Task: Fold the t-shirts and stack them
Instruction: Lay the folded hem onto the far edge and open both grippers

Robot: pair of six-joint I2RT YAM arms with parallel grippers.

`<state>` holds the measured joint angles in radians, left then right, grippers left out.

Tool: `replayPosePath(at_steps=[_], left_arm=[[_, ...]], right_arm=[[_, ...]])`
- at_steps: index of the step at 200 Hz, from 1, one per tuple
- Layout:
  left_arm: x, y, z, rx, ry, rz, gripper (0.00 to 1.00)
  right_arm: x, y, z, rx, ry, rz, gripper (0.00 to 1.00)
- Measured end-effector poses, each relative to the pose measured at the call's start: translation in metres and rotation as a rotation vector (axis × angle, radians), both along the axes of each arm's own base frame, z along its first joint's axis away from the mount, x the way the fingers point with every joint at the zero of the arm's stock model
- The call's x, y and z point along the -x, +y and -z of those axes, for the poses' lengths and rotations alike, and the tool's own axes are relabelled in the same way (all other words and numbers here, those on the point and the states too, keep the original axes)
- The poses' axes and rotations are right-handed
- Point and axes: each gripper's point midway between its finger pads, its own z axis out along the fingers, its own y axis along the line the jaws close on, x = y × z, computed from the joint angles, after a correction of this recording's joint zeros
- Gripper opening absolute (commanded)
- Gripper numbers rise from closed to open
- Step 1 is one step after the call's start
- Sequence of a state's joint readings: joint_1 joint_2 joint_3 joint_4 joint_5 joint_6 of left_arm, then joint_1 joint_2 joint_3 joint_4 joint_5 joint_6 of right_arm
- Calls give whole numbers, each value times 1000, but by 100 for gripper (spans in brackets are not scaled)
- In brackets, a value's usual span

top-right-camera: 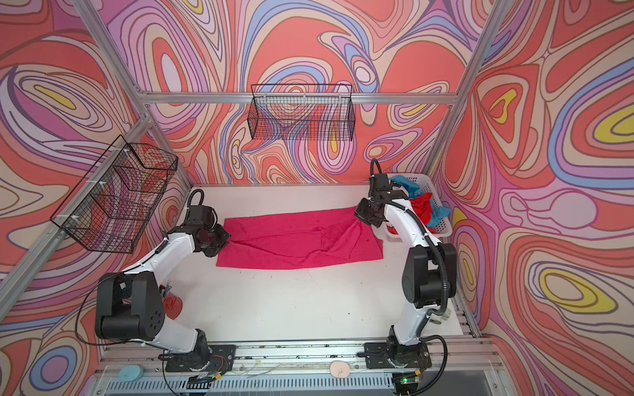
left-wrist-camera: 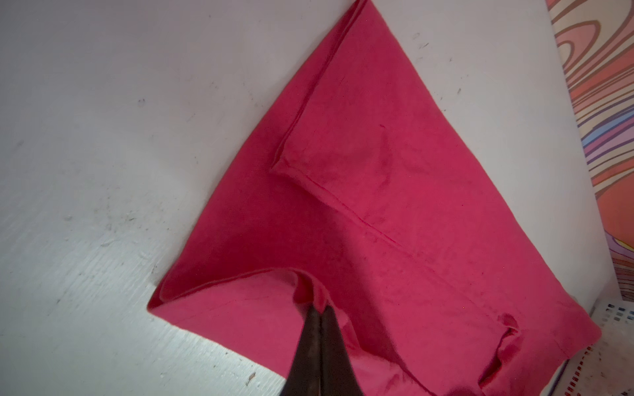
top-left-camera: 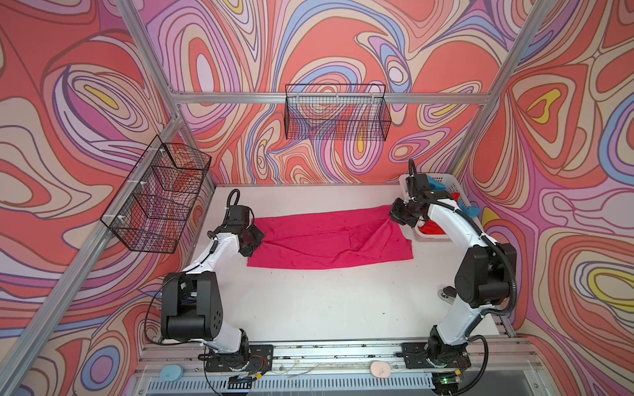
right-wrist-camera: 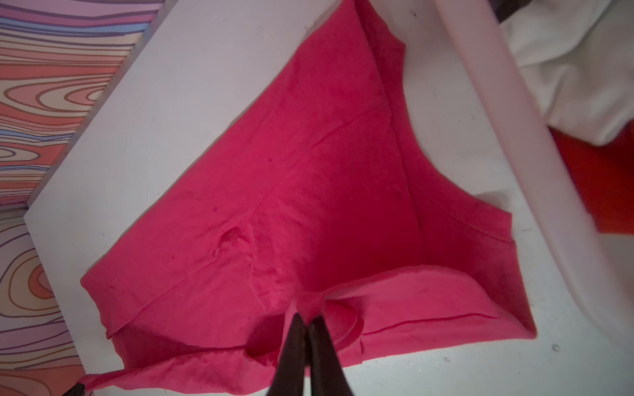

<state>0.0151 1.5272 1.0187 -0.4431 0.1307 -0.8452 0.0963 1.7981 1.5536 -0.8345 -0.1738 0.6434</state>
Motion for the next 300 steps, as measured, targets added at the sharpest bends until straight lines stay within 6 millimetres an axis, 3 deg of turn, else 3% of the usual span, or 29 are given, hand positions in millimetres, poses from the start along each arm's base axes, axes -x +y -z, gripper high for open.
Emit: replayPosePath(at_steps=[38,126,171,201,263,300], left_arm=[[0,5,2,-14,-38,-2,0],[-9,10,-13,-54,-141,14,0],[2,13,-2,-69,-141,2,0],[-6,13,-2,-74,-149,8,0],[-17,19,13,-117,-110,15,0],[-16,22,26,-133,-76,15,0]], right_arm=[[-8,-6,11,10,12,-2,0],[-27,-27,1,18,-32,27,0],[-29,-30,-2,18,-42,35,0],[-33,-30,0,16,-50,34,0],[-45,-30,14,19,-46,36,0],[-53,-31,34,30,-22,34,0]])
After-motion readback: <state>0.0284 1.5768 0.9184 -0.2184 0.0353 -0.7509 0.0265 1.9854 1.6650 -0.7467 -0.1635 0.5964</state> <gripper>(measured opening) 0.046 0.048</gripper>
